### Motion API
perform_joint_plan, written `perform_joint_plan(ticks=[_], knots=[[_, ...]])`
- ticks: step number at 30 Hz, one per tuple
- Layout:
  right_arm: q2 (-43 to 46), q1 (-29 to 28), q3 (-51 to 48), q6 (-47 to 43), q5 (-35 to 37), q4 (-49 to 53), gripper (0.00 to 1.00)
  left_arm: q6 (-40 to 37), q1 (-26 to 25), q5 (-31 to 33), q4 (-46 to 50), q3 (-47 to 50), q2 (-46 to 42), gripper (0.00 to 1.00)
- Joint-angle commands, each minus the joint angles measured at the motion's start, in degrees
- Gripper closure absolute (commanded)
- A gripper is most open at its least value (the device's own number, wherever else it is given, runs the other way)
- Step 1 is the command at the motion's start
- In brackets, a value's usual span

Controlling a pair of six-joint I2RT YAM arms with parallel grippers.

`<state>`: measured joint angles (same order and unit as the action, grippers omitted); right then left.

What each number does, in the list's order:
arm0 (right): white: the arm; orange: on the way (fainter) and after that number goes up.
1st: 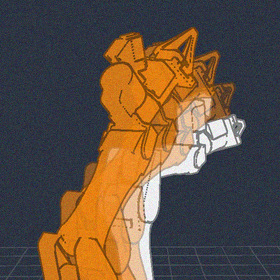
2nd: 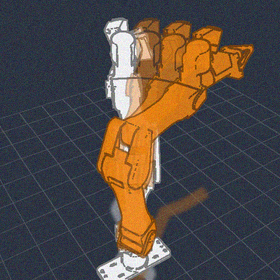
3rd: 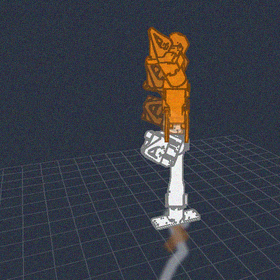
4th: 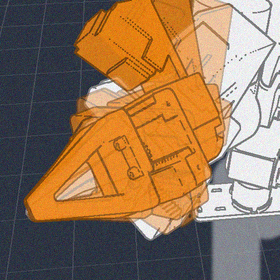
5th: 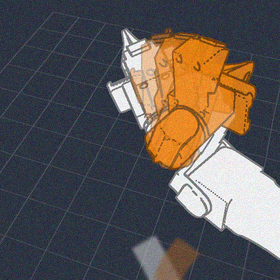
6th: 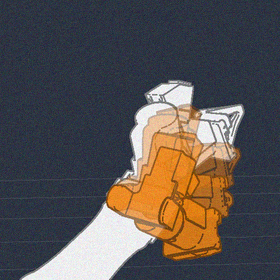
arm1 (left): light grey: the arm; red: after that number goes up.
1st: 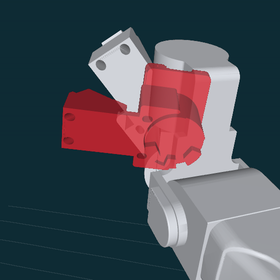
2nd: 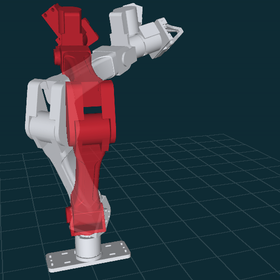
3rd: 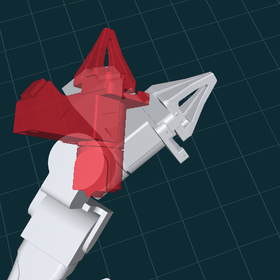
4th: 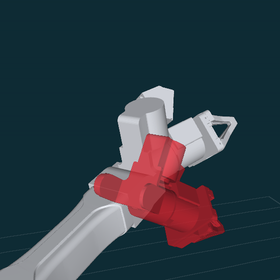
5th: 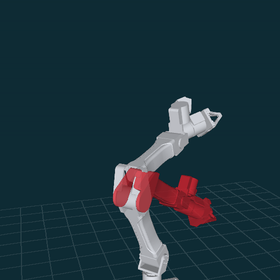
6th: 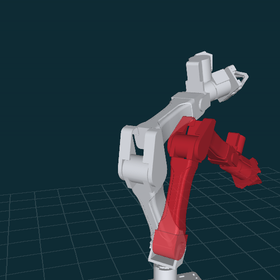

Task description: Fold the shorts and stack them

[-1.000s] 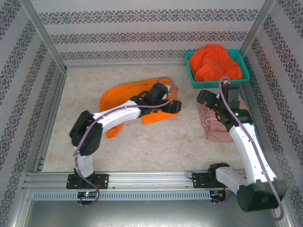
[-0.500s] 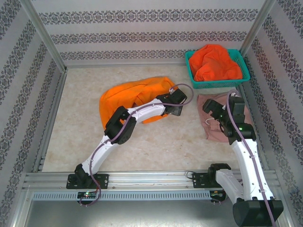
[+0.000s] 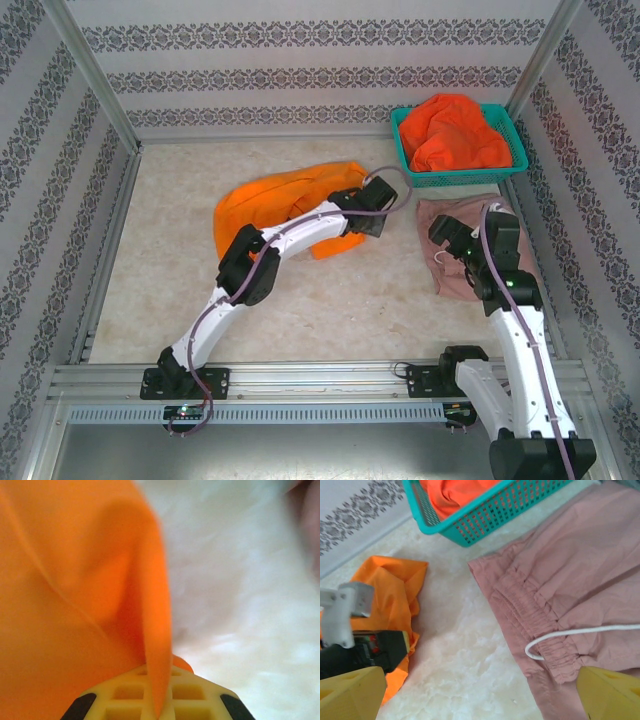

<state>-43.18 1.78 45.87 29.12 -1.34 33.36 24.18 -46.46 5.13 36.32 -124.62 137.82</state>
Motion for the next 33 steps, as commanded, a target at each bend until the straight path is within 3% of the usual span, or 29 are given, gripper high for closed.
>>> perform_joint_plan(ticks=[1, 6, 11, 16, 18, 20, 24, 28, 33], knots=[[3.08, 0.59, 2.03, -2.67, 0.98, -1.63, 0.02, -1.75, -0.48, -6.23, 1.10, -10.02, -11.12, 1.00], [4.86, 0.59, 5.50, -4.21, 0.04, -2.11, 0.03, -3.38, 1.72, -5.28, 7.06, -23.11, -17.57, 1.00], [3.83, 0.59, 7.86, -3.79, -3.56, -2.85, 0.02, 0.49, 11.93, -9.44, 8.74, -18.78, -26.87, 1.00], [1.28, 0.35, 8.07, -2.12, -8.53, -4.00, 0.03, 5.79, 25.12, -16.74, 0.45, 3.52, -36.89, 0.91], [-0.38, -0.42, 7.66, -1.95, -11.00, -4.62, 0.03, 8.32, 29.83, -18.83, -4.52, 14.18, -39.81, 0.79], [-2.37, -2.32, 7.41, -2.92, -11.58, -4.12, 0.03, 9.46, 34.82, -21.25, -11.61, 25.16, -42.51, 0.60], [-6.21, -10.56, 7.19, -7.50, -8.01, -4.09, 0.03, 11.29, 42.19, -25.57, -21.50, 41.05, -47.99, 0.39], [-13.25, -20.20, 9.67, -10.35, 0.06, -1.91, 0.03, 10.62, 42.60, -26.56, -26.27, 51.85, -55.83, 0.21], [-17.22, -27.20, 6.84, -10.01, 3.32, -1.89, 0.10, 12.29, 42.04, -27.75, -27.77, 62.70, -61.78, 0.17]])
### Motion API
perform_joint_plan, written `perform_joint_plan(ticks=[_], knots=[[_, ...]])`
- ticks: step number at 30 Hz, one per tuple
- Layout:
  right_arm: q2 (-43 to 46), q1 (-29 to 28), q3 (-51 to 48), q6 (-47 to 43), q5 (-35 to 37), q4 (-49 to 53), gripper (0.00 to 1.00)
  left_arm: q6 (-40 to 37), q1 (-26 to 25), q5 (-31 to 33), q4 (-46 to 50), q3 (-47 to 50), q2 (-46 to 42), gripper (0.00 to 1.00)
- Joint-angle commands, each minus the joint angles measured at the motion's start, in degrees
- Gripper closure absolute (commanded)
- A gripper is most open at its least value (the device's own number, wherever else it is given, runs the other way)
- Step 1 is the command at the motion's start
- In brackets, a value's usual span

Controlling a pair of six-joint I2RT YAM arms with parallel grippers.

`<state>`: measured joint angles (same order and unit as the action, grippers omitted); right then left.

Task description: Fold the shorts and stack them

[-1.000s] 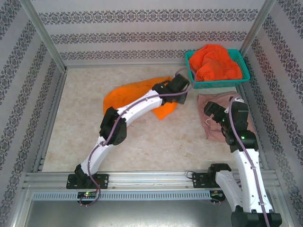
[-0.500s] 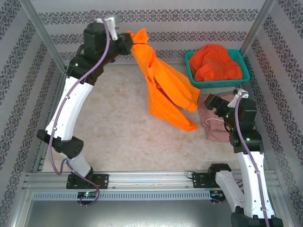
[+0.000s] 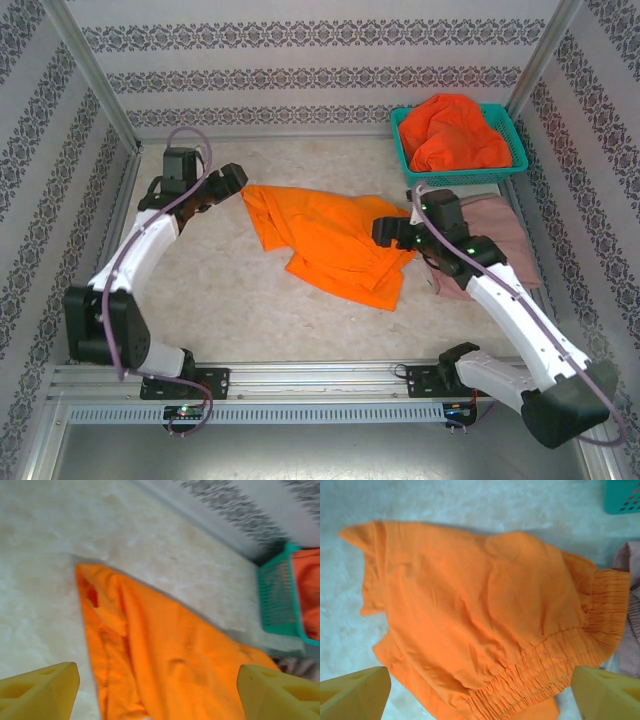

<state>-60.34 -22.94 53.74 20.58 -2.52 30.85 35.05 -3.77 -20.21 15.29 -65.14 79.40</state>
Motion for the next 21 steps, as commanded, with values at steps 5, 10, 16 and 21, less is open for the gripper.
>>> perform_joint_plan(ticks=[5, 10, 16, 21], knots=[[-3.46, -10.83, -2.56, -5.27, 9.19, 3.80, 0.16, 2.60, -1.32, -3.53, -8.90, 11.06, -4.37, 0.17], [-11.38, -17.39, 0.32, -10.61, 13.70, 11.17, 0.16, 4.23, -1.28, -4.18, -11.41, 15.13, -4.52, 0.17], [-24.60, -23.63, 8.89, -22.17, 21.20, 21.48, 0.14, 4.11, -1.33, -3.39, -10.95, 15.27, -4.05, 0.13], [-31.98, -24.02, 9.73, -27.37, 20.33, 24.09, 0.17, 4.08, -1.29, -2.62, -12.03, 15.02, -3.07, 0.09]])
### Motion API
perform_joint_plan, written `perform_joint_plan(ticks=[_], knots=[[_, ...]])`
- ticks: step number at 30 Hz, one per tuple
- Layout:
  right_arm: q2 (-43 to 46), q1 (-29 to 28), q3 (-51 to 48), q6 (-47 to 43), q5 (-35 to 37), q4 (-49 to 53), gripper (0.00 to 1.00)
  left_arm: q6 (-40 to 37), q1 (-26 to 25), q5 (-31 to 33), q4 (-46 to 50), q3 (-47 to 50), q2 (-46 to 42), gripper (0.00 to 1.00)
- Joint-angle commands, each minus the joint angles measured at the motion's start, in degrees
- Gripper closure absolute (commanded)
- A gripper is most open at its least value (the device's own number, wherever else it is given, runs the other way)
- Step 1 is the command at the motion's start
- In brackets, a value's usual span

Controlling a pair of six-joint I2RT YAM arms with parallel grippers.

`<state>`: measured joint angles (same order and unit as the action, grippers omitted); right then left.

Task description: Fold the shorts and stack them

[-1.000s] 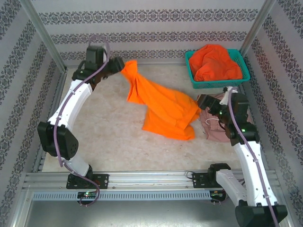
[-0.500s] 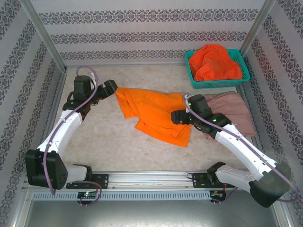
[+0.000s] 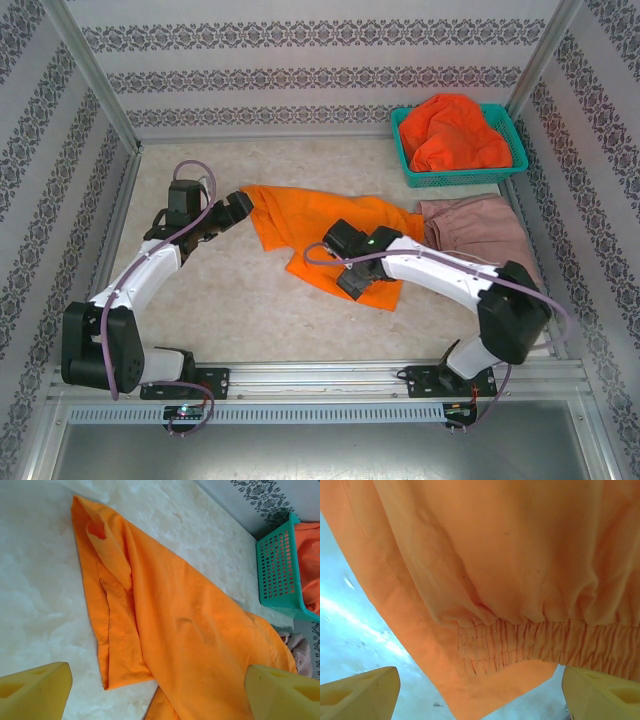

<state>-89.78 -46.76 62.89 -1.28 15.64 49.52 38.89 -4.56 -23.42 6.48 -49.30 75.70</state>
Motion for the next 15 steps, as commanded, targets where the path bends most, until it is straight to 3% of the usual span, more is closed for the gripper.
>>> perform_joint_plan(ticks=[1, 8, 15], knots=[[-3.56, -0.24, 0.51, -5.94, 1.86, 5.25, 0.19, 0.27, -0.39, 0.48, -3.28, -1.14, 1.22, 0.08], [-9.17, -0.04, -0.10, -7.50, 5.98, 2.38, 0.37, -0.12, -0.45, 0.31, -4.72, -3.83, 4.69, 0.06], [-12.65, 0.33, -1.07, -7.75, 6.18, 0.09, 0.59, -0.37, -0.06, 4.28, -4.86, -8.42, 9.88, 0.01]])
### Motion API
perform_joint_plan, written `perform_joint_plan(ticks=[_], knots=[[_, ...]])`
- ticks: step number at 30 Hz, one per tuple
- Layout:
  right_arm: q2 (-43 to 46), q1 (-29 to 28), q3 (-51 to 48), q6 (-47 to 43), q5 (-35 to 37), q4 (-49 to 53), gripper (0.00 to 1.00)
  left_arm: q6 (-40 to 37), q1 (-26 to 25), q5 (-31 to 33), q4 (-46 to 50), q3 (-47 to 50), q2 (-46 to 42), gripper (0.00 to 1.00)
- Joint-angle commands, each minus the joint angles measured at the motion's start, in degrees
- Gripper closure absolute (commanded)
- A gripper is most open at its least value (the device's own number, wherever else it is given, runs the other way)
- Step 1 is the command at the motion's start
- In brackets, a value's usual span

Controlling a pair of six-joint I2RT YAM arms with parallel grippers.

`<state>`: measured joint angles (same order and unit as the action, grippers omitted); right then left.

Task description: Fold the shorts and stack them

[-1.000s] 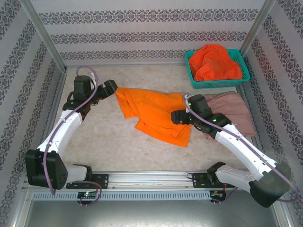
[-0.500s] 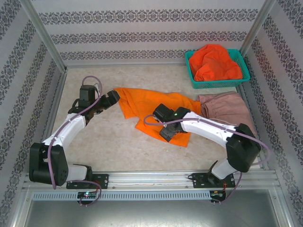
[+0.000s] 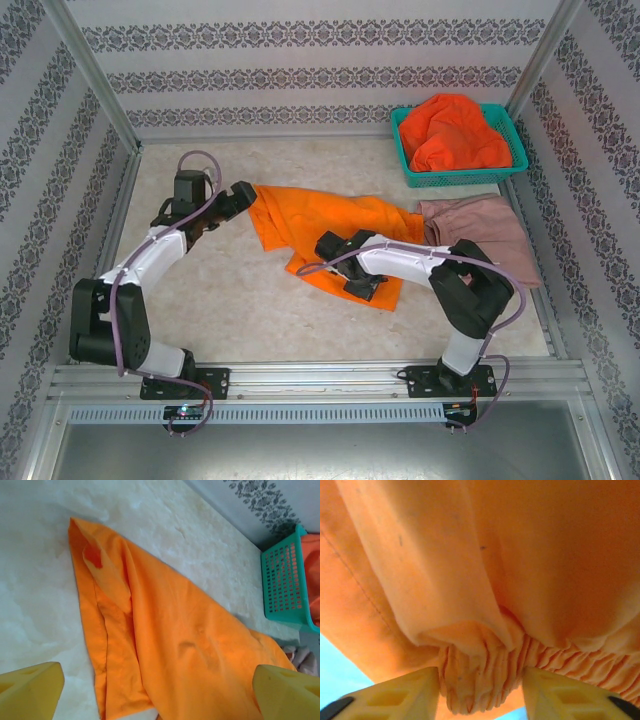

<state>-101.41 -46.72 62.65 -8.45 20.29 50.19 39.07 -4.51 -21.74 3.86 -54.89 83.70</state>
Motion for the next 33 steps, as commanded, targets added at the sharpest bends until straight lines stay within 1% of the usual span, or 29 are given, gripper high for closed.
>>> perform_joint_plan(ticks=[1, 5, 7, 9, 11, 14, 21, 22, 24, 30, 33], knots=[[-1.07, 0.40, -1.25, -0.52, 1.34, -0.98, 0.64, -0.78, -0.08, 3.01, -1.85, -4.13, 3.19, 0.01], [1.21, 0.78, -1.83, -0.04, 2.39, -2.45, 0.91, -2.52, -0.08, 3.86, 2.61, -11.20, 9.72, 0.05], [3.96, 1.27, -1.54, 0.34, 2.61, -3.09, 0.97, -3.26, -0.14, 3.97, 5.08, -14.09, 13.02, 0.09], [7.37, 1.76, -1.40, 0.45, 2.52, -3.86, 1.00, -3.38, -0.10, 4.42, 7.39, -15.92, 15.75, 0.12], [10.78, 2.44, -1.31, 0.49, 2.11, -4.48, 1.00, -3.34, -0.14, 5.44, 8.45, -16.46, 17.79, 0.15], [13.85, 2.68, -1.05, 0.06, 2.04, -4.48, 1.00, -2.65, -0.04, 7.28, 7.51, -15.30, 19.22, 0.19], [15.45, 2.75, -0.73, -0.86, 2.69, -3.35, 1.00, -3.08, 0.11, 8.00, 4.14, -16.90, 24.18, 0.28], [15.44, 2.73, -0.93, -0.87, 2.82, -3.30, 1.00, -3.17, 0.20, 7.92, 4.01, -17.52, 25.20, 0.31], [15.34, 2.77, -1.09, -0.79, 2.95, -3.32, 1.00, -3.30, 0.38, 7.29, 4.39, -19.02, 26.96, 0.39], [15.10, 2.84, -1.42, -0.69, 2.81, -3.61, 1.00, -3.53, 0.61, 7.46, 4.61, -22.29, 31.01, 0.52], [15.01, 2.94, -1.24, -0.76, 3.07, -3.85, 1.00, -3.60, 0.78, 7.63, 4.34, -23.94, 32.63, 0.63]])
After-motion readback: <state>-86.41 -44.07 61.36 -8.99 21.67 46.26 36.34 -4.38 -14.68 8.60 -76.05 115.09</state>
